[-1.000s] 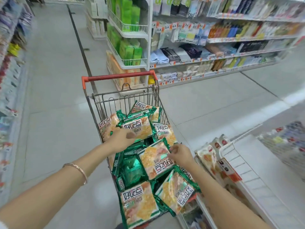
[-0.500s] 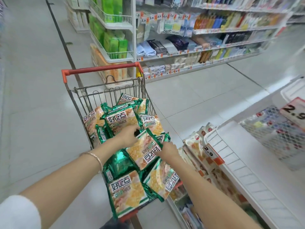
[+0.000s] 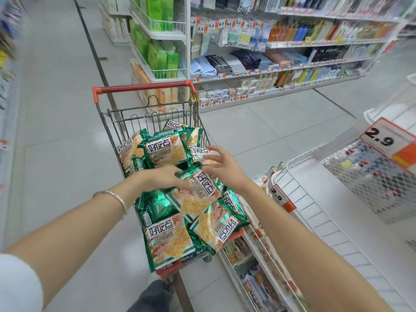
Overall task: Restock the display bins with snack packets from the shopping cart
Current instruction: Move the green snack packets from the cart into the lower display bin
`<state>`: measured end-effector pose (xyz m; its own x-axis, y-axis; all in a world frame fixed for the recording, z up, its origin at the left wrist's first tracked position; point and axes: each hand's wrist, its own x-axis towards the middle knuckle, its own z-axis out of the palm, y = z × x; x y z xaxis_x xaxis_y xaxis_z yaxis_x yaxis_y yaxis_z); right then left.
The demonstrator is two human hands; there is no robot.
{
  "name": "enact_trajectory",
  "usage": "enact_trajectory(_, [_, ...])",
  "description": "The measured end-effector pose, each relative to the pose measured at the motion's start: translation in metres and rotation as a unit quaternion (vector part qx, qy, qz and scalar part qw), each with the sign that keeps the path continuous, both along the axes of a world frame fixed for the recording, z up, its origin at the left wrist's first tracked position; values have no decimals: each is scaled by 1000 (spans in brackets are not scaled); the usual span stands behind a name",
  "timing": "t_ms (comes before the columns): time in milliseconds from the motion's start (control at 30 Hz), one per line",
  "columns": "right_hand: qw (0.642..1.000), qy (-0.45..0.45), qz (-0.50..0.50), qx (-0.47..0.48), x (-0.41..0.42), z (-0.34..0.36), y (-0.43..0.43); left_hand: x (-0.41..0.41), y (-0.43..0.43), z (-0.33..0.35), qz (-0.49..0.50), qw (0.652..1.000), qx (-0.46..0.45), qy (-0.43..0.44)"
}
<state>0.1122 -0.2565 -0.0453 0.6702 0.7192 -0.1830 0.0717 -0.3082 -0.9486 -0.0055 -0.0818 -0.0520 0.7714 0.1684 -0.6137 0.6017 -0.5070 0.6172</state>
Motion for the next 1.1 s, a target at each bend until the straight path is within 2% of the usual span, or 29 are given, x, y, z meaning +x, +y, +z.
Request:
enact_trajectory(67, [993,9,-104,-49,2,-19,-20,-22,0,-28,140,986,-92,-14])
enact_trajectory(133, [958,13,-184,-218,2,-53,-50,-41,0,-51,273,948,-162,-33])
enact_trajectory(167, [938,60,-172,-296,-2,-69,-66,-48,-3,-56,318,928,-189,-45])
enact_trajectory(233, [908,197,-74,-363,-27,-86,-89,-59,-7,-62,369,903,-215,-51])
enact_trajectory(267, [899,239,-52,-364,-40,-89,-94,-62,-11,-61,376,898,-224,-52])
enact_trajectory(367, [895,302,-142,-295,-58,-122,-90,-68,-24,-54,395,881,-252,-58])
enact_trajectory(433, [900,308,-187,-247,-59,-146,-85,-71,-35,-54,413,870,-261,-70])
enact_trajectory(533, [906,318,-196,-197,-54,-172,-94,-76,-47,-48,433,858,-262,-91])
enact_trajectory(600, [920,290,-202,-168,-48,-158,-98,-78,-45,-52,443,849,-271,-98])
enact_trajectory(733, [961,157,-192,-122,-17,-100,-107,-79,-33,-55,463,842,-240,-137])
enact_trajectory(800, [975,140,-158,-73,3,-65,-111,-72,-31,-51,461,846,-221,-150])
enact_trajectory(867, [980,185,-72,-30,16,-36,-113,-64,-38,-38,450,854,-213,-152])
enact_trajectory(967, [977,190,57,-76,19,0,-105,-46,-60,-7,362,885,-263,-127])
enact_trajectory(1033, [979,165,73,-98,15,9,-96,-32,-71,5,293,914,-264,-95])
enact_trajectory(1100, [988,134,8,-72,11,5,-90,-17,-78,10,220,938,-258,-70])
